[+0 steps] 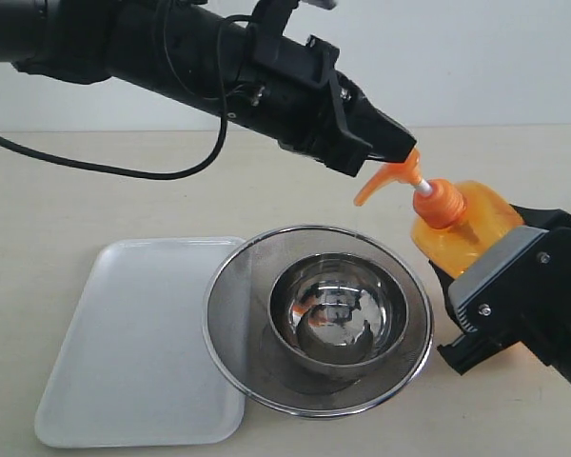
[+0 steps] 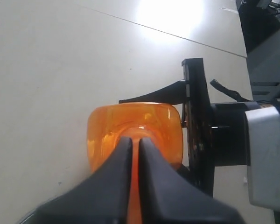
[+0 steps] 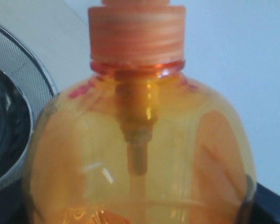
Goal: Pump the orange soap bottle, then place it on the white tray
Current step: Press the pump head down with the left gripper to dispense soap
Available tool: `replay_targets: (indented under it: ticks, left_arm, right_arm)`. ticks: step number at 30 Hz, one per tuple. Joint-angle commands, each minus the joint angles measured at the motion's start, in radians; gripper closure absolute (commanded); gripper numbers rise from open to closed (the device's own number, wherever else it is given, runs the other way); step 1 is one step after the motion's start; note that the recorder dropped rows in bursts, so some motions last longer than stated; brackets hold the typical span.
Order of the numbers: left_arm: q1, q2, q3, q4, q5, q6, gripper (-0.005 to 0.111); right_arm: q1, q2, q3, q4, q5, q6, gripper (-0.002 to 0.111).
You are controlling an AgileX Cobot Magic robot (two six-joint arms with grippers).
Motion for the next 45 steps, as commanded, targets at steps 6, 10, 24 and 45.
replay_targets:
  ticks: [6,10,24,45]
  left_arm:
    - [0.063,-0.166,0.019,0.054,0.053,-0.037,0.102]
    - [0.07,-0.196,0.019,0.076,0.074,-0.052,0.102]
    - [0.039,-0.077,0.019,0.076,0.122,-0.066,0.102]
    - [-0.007,0.042,0.019,0.059,0.097,-0.025,0.102]
  right_arm:
    - [0.012,-0.008,-0.019,-0.131,-0.057,0.046,0.108]
    - [0.012,-0.008,-0.019,-0.129,-0.057,0.046,0.108]
    - [0.012,-0.008,-0.019,-0.123,-0.059,0.046,0.108]
    - [0.012,-0.008,-0.019,-0.166,-0.061,0.051,0.108]
